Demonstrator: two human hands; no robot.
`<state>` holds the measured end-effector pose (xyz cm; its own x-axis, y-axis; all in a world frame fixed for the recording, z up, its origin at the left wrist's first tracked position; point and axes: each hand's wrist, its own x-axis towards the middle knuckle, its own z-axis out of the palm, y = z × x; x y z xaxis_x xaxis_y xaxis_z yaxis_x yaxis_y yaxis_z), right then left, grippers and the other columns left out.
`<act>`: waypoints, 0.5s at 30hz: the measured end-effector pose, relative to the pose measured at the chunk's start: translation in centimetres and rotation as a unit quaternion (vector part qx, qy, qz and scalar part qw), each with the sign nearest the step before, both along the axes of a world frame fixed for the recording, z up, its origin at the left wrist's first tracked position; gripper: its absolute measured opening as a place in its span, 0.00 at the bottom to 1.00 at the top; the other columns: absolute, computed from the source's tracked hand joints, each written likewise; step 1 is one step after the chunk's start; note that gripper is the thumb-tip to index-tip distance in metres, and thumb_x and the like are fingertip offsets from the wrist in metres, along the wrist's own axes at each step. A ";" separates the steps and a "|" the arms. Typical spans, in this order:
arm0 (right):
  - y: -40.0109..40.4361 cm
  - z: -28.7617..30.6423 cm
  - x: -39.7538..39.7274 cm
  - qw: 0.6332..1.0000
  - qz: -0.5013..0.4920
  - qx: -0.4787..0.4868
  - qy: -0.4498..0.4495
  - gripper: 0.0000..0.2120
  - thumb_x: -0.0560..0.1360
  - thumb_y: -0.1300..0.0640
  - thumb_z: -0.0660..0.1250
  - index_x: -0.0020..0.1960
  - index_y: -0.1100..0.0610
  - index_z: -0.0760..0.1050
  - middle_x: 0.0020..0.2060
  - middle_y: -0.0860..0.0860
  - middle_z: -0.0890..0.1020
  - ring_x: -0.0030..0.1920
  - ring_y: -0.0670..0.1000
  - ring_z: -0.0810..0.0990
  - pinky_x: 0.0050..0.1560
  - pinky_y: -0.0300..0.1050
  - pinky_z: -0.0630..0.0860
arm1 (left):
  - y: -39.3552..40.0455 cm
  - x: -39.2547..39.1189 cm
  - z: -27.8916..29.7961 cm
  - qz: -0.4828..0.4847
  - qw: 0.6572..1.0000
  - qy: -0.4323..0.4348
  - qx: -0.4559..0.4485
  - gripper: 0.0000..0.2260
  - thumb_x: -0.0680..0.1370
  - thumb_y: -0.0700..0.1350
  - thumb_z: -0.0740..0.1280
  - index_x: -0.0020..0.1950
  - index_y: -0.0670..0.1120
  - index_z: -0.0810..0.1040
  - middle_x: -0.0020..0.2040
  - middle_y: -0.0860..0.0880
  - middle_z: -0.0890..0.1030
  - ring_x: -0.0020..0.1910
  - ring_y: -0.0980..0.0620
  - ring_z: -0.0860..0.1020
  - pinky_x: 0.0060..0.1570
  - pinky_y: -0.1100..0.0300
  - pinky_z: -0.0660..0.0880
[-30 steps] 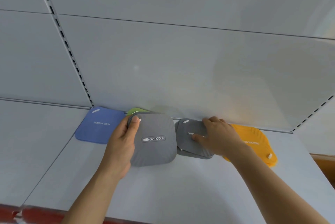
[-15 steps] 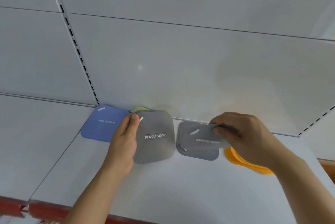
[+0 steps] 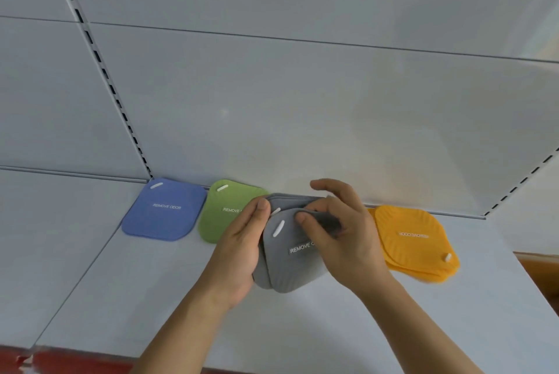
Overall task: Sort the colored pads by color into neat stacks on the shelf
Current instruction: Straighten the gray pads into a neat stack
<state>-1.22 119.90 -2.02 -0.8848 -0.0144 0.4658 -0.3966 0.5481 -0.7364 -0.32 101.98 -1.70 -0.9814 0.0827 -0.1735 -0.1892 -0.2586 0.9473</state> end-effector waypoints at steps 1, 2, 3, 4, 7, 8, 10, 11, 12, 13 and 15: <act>-0.3 -0.1 0.2 0.999 -0.004 -0.028 -0.024 0.03 0.75 0.56 0.76 0.45 0.50 0.83 0.62 0.42 0.79 0.58 0.44 0.81 0.50 0.36 0.77 | 0.1 0.0 -0.2 0.000 1.000 0.001 -0.001 0.16 0.87 0.52 0.58 0.64 0.49 0.83 0.62 0.48 0.87 0.62 0.50 0.84 0.64 0.52 0.77; -0.5 -0.1 0.3 0.998 -0.011 -0.050 -0.040 0.03 0.75 0.56 0.76 0.44 0.49 0.83 0.61 0.41 0.79 0.58 0.44 0.81 0.49 0.38 0.78 | 0.1 0.0 -0.3 0.002 1.000 0.001 0.001 0.17 0.87 0.52 0.57 0.64 0.50 0.83 0.62 0.48 0.86 0.63 0.49 0.83 0.65 0.51 0.77; -0.8 -0.2 0.4 0.996 -0.021 -0.066 -0.051 0.04 0.75 0.55 0.76 0.43 0.48 0.83 0.59 0.40 0.80 0.58 0.44 0.81 0.50 0.38 0.78 | 0.2 -0.1 -0.5 0.005 1.000 -0.005 0.006 0.17 0.87 0.53 0.58 0.64 0.50 0.84 0.63 0.47 0.86 0.64 0.49 0.83 0.66 0.49 0.76; -1.1 -0.2 0.5 0.995 -0.032 -0.078 -0.058 0.04 0.75 0.55 0.76 0.43 0.47 0.83 0.58 0.39 0.80 0.59 0.44 0.80 0.51 0.38 0.77 | 0.2 -0.1 -0.7 0.007 1.000 -0.013 0.015 0.17 0.86 0.54 0.58 0.64 0.51 0.84 0.63 0.47 0.86 0.65 0.48 0.83 0.67 0.48 0.76; -1.7 -0.3 0.7 0.991 -0.057 -0.099 -0.075 0.05 0.75 0.55 0.76 0.42 0.47 0.83 0.57 0.39 0.80 0.59 0.42 0.79 0.53 0.39 0.77 | 0.3 -0.1 -1.0 0.008 0.998 -0.040 0.037 0.18 0.86 0.55 0.58 0.65 0.52 0.84 0.64 0.45 0.86 0.65 0.46 0.83 0.64 0.47 0.78; -1.8 -0.4 0.7 0.990 -0.060 -0.098 -0.077 0.05 0.75 0.54 0.76 0.42 0.46 0.83 0.57 0.39 0.79 0.59 0.43 0.79 0.54 0.39 0.77 | 0.3 0.0 -1.0 0.004 0.998 -0.043 0.043 0.18 0.86 0.55 0.58 0.65 0.51 0.84 0.63 0.45 0.86 0.63 0.46 0.84 0.61 0.48 0.79; -2.0 -0.6 0.7 0.991 -0.065 -0.087 -0.074 0.05 0.75 0.54 0.76 0.43 0.46 0.83 0.57 0.40 0.79 0.59 0.43 0.79 0.54 0.40 0.77 | 0.4 0.2 -1.0 0.008 0.998 -0.044 0.043 0.19 0.86 0.56 0.58 0.64 0.50 0.84 0.62 0.45 0.86 0.61 0.47 0.85 0.59 0.49 0.79; -2.1 -0.7 0.7 0.992 -0.070 -0.083 -0.070 0.04 0.75 0.55 0.76 0.43 0.47 0.83 0.57 0.40 0.78 0.59 0.43 0.79 0.53 0.40 0.77 | 0.4 0.2 -0.9 0.011 0.998 -0.044 0.042 0.20 0.85 0.58 0.58 0.65 0.50 0.84 0.62 0.45 0.87 0.61 0.47 0.85 0.60 0.49 0.79; -2.1 -0.8 0.7 0.992 -0.076 -0.079 -0.067 0.04 0.75 0.55 0.76 0.43 0.47 0.83 0.57 0.40 0.78 0.59 0.43 0.79 0.53 0.40 0.77 | 0.4 0.4 -0.8 0.011 0.998 -0.042 0.040 0.22 0.83 0.61 0.60 0.66 0.50 0.84 0.63 0.46 0.86 0.62 0.47 0.84 0.62 0.47 0.79; -2.2 -0.9 0.8 0.992 -0.082 -0.076 -0.063 0.04 0.75 0.55 0.76 0.44 0.48 0.83 0.57 0.40 0.78 0.59 0.42 0.79 0.52 0.39 0.77 | 0.4 0.4 -0.7 0.008 0.999 -0.032 0.037 0.25 0.81 0.66 0.62 0.67 0.50 0.82 0.64 0.47 0.86 0.64 0.46 0.83 0.66 0.44 0.78; -2.4 -1.1 1.0 0.992 -0.088 -0.067 -0.054 0.03 0.75 0.55 0.76 0.45 0.49 0.83 0.58 0.40 0.77 0.59 0.41 0.78 0.50 0.36 0.77 | 0.3 0.4 -1.0 -0.010 1.000 0.019 -0.011 0.27 0.77 0.69 0.68 0.67 0.51 0.81 0.65 0.46 0.84 0.66 0.43 0.81 0.70 0.36 0.74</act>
<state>-0.25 117.46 -3.10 -0.9131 0.2015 0.3544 -0.2169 0.4958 -0.8409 0.03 102.28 -2.72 -0.9854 0.0998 -0.1381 -0.1582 -0.2349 0.9591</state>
